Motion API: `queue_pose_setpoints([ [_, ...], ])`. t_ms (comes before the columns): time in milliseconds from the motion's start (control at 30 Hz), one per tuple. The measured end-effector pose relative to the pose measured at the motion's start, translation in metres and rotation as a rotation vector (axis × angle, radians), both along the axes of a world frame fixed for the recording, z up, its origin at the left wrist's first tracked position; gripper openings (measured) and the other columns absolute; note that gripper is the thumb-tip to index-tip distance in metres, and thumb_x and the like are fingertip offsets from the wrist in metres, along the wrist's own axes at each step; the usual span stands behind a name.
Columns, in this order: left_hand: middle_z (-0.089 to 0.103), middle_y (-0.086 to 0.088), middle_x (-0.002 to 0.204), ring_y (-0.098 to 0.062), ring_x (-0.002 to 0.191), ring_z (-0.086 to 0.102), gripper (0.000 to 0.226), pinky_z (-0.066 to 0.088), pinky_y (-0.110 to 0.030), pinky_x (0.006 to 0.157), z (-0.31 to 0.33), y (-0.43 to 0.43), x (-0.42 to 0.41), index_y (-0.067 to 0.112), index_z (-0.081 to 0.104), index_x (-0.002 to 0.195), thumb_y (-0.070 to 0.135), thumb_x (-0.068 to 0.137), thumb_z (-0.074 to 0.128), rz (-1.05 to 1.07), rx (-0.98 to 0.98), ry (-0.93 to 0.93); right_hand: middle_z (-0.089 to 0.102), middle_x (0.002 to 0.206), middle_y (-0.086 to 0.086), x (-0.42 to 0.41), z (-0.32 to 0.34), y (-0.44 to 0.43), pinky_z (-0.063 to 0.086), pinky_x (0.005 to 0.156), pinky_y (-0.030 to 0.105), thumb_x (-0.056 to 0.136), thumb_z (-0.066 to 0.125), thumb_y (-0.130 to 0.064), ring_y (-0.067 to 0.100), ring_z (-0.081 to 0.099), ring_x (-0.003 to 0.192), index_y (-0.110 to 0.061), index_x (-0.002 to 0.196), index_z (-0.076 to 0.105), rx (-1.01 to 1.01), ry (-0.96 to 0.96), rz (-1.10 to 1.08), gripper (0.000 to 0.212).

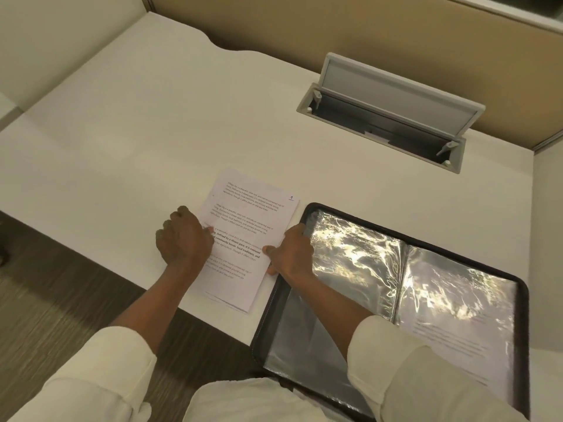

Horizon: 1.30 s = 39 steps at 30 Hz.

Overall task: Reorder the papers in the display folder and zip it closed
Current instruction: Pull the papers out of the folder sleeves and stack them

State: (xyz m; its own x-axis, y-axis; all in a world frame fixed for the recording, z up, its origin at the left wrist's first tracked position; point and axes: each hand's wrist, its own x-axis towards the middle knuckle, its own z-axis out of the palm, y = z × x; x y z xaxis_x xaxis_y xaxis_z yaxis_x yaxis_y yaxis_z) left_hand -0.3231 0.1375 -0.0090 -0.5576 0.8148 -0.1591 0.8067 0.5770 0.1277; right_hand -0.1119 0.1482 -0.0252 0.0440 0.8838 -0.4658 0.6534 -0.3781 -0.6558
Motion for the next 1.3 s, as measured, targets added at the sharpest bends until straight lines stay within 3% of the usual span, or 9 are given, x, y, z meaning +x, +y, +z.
queue_pose_setpoints([
  [133,0.065,-0.02,0.113,-0.039,0.106,0.063,0.052,0.046,-0.048,0.092,0.001,0.004,0.009,0.001,0.056,0.119,0.039,0.091,0.077,-0.082,-0.038,0.175,0.064,0.101,0.002,0.008,0.01,-0.007,0.055,0.046,0.024,0.095,0.076,-0.035,0.02,0.071,0.056,-0.013,0.114,0.045,0.026,0.087,0.02,0.042],
  [300,0.07,-0.015,0.108,-0.035,0.102,0.064,0.04,0.045,-0.045,0.088,0.013,0.0,0.054,0.005,0.067,0.113,0.043,0.099,0.066,-0.23,-0.033,0.153,0.066,0.073,-0.011,0.055,0.012,-0.04,0.056,0.067,0.03,0.092,0.075,-0.041,0.006,0.065,0.067,-0.025,0.083,0.059,0.181,0.067,0.111,0.024],
  [400,0.071,-0.009,0.108,-0.03,0.1,0.065,0.04,0.048,-0.044,0.088,0.022,-0.014,0.109,0.011,0.07,0.113,0.047,0.103,0.058,-0.393,0.01,0.041,0.06,0.083,-0.016,0.1,0.01,-0.075,0.044,0.068,0.016,0.093,0.073,-0.033,-0.001,0.058,0.077,-0.026,0.085,0.062,0.355,-0.022,0.026,0.015],
  [500,0.071,-0.005,0.107,-0.025,0.098,0.064,0.038,0.051,-0.042,0.086,0.028,-0.034,0.173,0.015,0.071,0.11,0.049,0.104,0.054,-0.644,0.073,-0.075,0.055,0.103,-0.013,0.151,0.009,-0.118,0.046,0.077,0.019,0.093,0.07,-0.034,-0.001,0.054,0.094,-0.025,0.099,0.063,0.468,-0.11,-0.093,0.013],
  [633,0.068,-0.006,0.116,-0.028,0.108,0.059,0.034,0.048,-0.042,0.09,0.007,-0.069,0.241,0.014,0.069,0.113,0.04,0.104,0.05,-0.946,0.063,-0.132,0.054,0.133,0.001,0.207,0.005,-0.178,0.052,0.095,0.04,0.096,0.068,-0.04,0.019,0.051,0.121,-0.021,0.125,0.063,0.479,-0.385,-0.258,0.035],
  [767,0.063,-0.009,0.128,-0.029,0.116,0.056,0.033,0.055,-0.043,0.091,-0.011,-0.098,0.281,0.011,0.07,0.118,0.038,0.099,0.064,-1.059,0.104,-0.148,0.038,0.158,0.014,0.246,-0.01,-0.23,0.038,0.115,0.061,0.091,0.071,-0.052,0.036,0.038,0.143,-0.018,0.147,0.044,0.258,-0.587,-0.41,0.071],
  [1000,0.055,-0.012,0.143,-0.032,0.125,0.052,0.044,0.052,-0.05,0.098,-0.016,-0.107,0.29,0.01,0.067,0.124,0.047,0.099,0.063,-1.016,0.095,-0.085,-0.001,0.174,0.018,0.274,-0.014,-0.29,0.02,0.126,0.056,0.089,0.046,-0.081,0.039,0.009,0.159,-0.004,0.165,0.001,0.0,-0.672,-0.596,0.117],
  [1167,0.053,-0.008,0.141,-0.03,0.124,0.051,0.044,0.051,-0.049,0.098,-0.011,-0.109,0.292,0.012,0.066,0.121,0.049,0.098,0.063,-0.98,0.07,-0.103,0.0,0.173,0.022,0.279,-0.017,-0.304,0.026,0.121,0.061,0.09,0.026,-0.086,0.044,0.011,0.159,-0.006,0.161,0.031,0.003,-0.692,-0.531,0.107],
  [1300,0.052,-0.003,0.132,-0.024,0.118,0.05,0.044,0.052,-0.046,0.096,-0.004,-0.108,0.298,0.017,0.064,0.113,0.057,0.094,0.065,-0.913,0.04,-0.191,0.018,0.171,0.016,0.277,-0.01,-0.296,0.034,0.116,0.07,0.095,0.061,-0.059,0.044,0.026,0.154,-0.028,0.146,0.055,0.204,-0.591,-0.481,0.06],
])
